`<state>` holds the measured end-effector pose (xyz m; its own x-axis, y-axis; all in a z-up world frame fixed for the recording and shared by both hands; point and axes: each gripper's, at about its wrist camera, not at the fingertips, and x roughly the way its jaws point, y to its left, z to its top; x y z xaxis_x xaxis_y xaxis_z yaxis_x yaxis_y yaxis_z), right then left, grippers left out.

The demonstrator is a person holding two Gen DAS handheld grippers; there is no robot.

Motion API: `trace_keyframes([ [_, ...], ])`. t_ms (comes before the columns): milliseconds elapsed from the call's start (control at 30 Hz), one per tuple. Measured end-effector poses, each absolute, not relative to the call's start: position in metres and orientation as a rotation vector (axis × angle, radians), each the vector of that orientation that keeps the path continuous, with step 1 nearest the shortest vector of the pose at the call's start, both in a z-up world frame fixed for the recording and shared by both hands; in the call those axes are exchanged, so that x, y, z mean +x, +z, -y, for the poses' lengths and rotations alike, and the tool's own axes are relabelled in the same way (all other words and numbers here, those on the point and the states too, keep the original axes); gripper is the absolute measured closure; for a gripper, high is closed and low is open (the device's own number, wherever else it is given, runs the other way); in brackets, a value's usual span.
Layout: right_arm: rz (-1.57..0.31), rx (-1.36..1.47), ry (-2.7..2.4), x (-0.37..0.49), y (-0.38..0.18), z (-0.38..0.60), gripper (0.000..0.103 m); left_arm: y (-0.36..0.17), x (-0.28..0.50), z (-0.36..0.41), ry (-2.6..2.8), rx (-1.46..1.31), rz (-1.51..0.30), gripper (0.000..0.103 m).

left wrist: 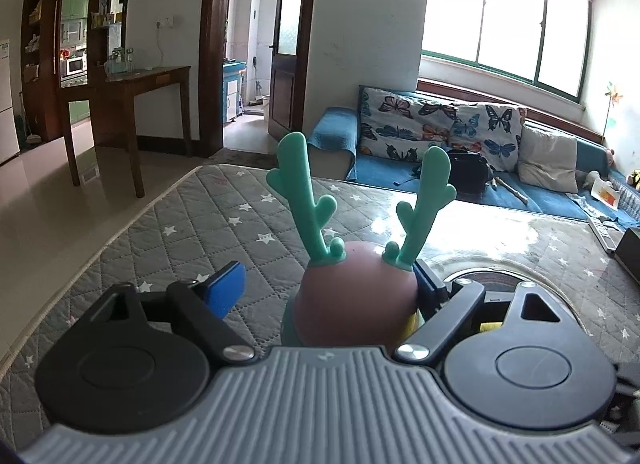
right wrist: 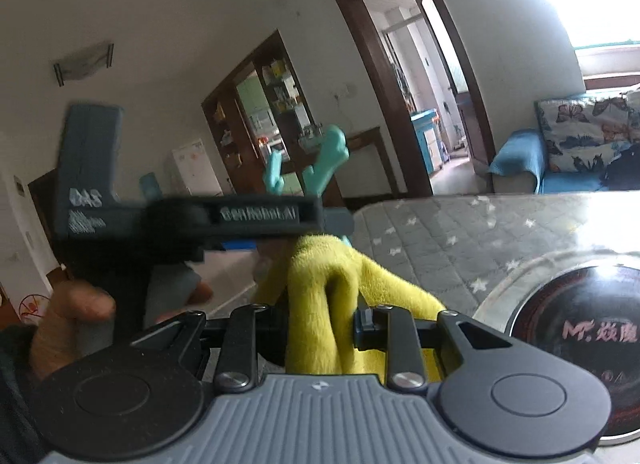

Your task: Clean container

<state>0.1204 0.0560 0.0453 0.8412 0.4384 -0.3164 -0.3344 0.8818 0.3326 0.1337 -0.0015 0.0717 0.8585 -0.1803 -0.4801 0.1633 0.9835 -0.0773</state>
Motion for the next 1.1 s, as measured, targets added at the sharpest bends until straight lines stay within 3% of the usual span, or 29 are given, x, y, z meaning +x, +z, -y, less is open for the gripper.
trace_keyframes([
  [1100, -0.668, 0.282, 0.319, 0.158, -0.042, -0.051, 0.077, 0.069, 0.119, -0.012, -0.194, -0.022, -0.457, 0.016],
])
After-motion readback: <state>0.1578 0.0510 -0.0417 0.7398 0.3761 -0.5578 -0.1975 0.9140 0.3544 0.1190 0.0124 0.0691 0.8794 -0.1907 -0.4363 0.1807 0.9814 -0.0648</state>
